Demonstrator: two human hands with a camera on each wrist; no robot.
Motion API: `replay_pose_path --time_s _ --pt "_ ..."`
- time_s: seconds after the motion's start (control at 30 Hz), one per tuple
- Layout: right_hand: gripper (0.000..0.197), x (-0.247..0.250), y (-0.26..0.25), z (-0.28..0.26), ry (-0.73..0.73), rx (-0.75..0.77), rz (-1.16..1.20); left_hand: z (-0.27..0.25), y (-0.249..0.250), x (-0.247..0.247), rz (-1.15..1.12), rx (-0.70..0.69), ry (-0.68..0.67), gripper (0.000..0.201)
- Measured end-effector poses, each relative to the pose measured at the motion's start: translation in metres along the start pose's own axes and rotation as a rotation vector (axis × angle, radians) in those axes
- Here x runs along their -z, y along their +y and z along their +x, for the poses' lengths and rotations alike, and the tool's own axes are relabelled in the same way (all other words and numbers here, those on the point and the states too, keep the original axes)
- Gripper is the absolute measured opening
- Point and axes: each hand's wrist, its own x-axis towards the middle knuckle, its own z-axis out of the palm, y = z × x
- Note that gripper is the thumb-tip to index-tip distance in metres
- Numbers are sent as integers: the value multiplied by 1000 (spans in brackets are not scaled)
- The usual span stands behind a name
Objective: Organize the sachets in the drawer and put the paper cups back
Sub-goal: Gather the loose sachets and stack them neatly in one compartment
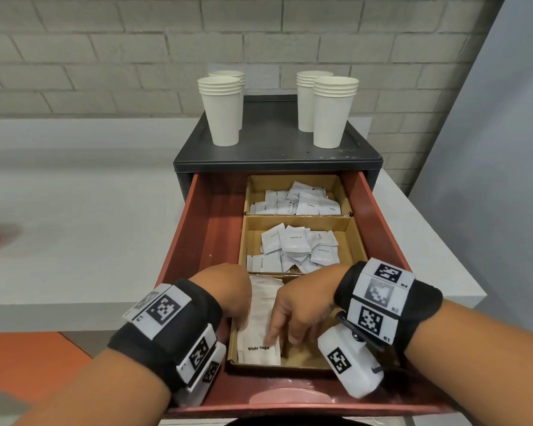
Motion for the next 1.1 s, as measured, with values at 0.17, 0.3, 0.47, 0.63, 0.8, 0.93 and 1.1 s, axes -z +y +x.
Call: replay_pose_path --time_s 0.17,0.3,0.47,0.63,0.8,0.93,1.1 --pt "44 6 3 -4 33 25 -19 3 -3 0 -22 -2 -6 20" --pt "47 3 4 -1 -76 21 -100 1 -2 1 -36 -12 9 20" --pt "30 9 8 -1 -7 -16 -36 -5 0 4 -28 -41 114 23" --pt "29 13 13 1 67 -141 -224 -4 2 4 -11 -25 182 20" --pt "28 8 8 7 101 -96 -243 -3 3 1 29 -3 92 26" --pt "30 10 12 11 188 -146 -308 -4 2 5 -15 -12 142 24" --pt "29 10 12 12 244 -156 -298 -4 2 5 -39 -16 218 18"
